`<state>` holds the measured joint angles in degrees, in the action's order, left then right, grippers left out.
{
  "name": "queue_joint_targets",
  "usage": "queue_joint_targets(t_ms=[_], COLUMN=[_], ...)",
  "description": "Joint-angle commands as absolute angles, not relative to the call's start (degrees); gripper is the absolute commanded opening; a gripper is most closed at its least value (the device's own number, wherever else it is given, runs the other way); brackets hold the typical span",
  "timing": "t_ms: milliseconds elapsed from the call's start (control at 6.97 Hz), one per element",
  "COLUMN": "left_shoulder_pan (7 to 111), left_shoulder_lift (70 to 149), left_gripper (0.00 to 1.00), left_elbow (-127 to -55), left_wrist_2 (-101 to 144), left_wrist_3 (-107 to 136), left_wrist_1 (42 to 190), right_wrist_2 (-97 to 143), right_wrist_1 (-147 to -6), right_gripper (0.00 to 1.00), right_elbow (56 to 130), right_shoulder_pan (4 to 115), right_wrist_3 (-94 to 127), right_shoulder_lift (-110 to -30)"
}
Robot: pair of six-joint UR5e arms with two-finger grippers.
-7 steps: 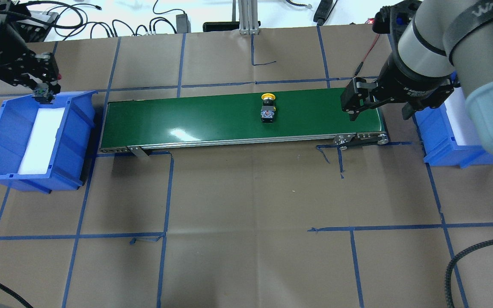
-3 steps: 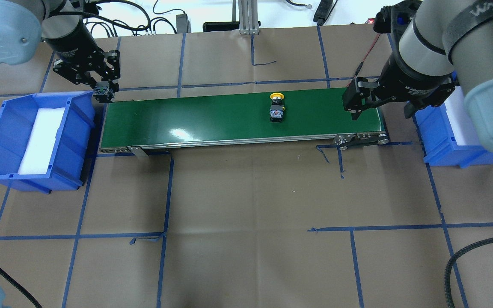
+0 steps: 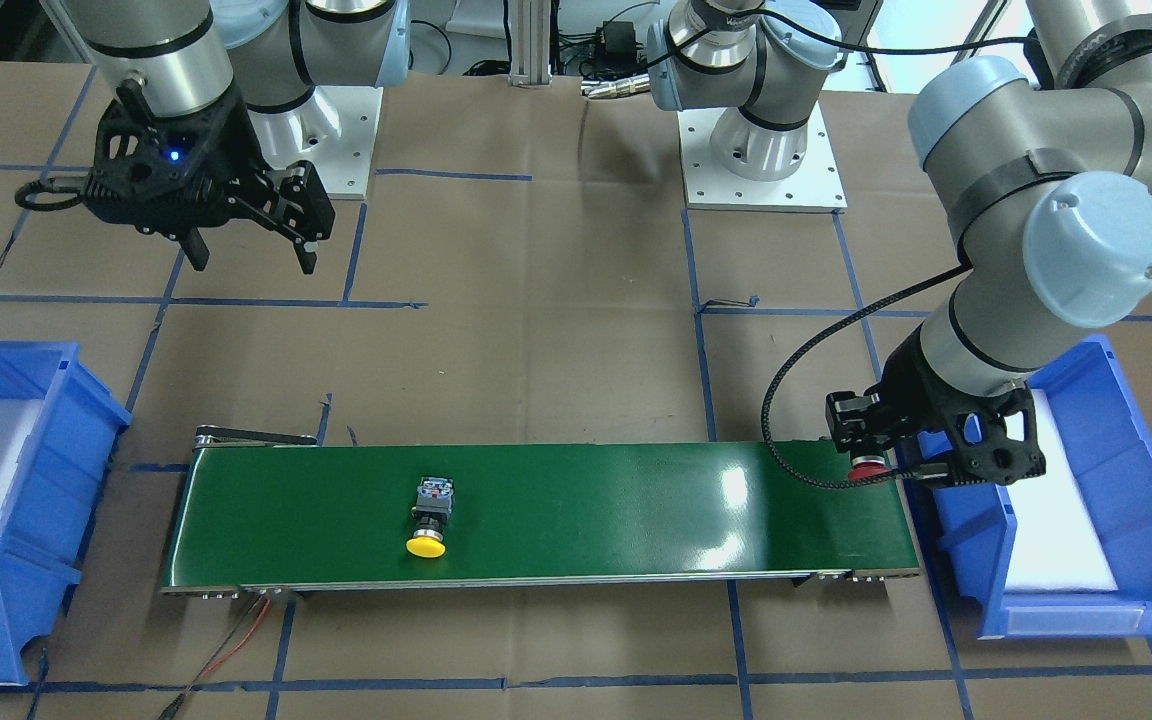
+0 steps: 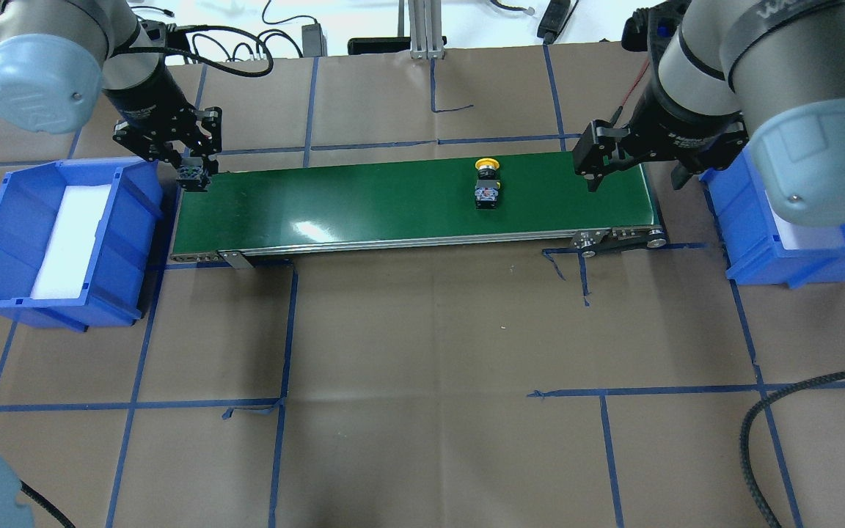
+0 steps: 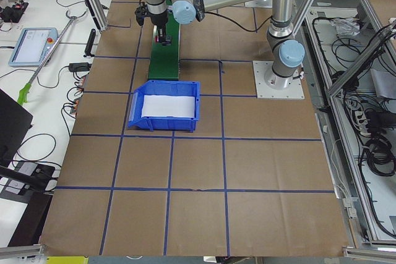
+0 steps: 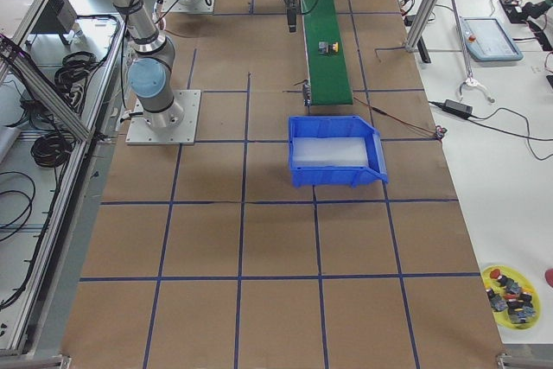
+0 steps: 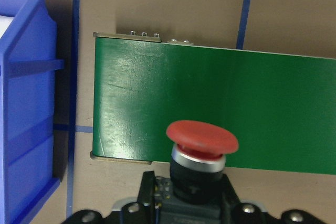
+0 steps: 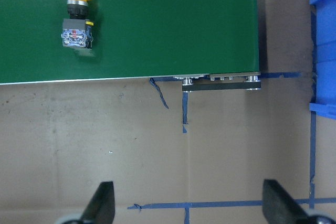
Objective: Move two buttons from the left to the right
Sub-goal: 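Carry the red button to the conveyor while the right gripper reaches toward the yellow button, then place the red button on the belt while the right gripper grasps the yellow button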
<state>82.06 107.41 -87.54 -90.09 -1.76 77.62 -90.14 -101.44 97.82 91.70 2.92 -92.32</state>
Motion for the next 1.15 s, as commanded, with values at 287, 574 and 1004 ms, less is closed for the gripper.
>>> queue_joint_targets(t_ms=[287,574,1004], left_shoulder_pan=[82.6,82.7,82.9], left_shoulder_lift=[114.2,113.9,109.5], left_gripper=[0.01,0.72,1.0], left_elbow=[-96.0,-96.7,-93.8], left_wrist_2=[-90.1,-90.1,-89.8], left_wrist_3=[0.6,0.9,1.5], left_wrist_1=[61.6,60.6,66.1], right_wrist_2=[-89.9,-89.3,-85.9], right_wrist_1=[-113.3,-116.4,-117.5], right_gripper=[1.0,1.0,1.0], right_elbow=[96.9,95.5,87.0], right_shoulder_pan=[91.8,91.8,92.0], right_wrist_3=[3.3,7.2,6.8], right_shoulder_lift=[-83.1,-76.8,-67.4])
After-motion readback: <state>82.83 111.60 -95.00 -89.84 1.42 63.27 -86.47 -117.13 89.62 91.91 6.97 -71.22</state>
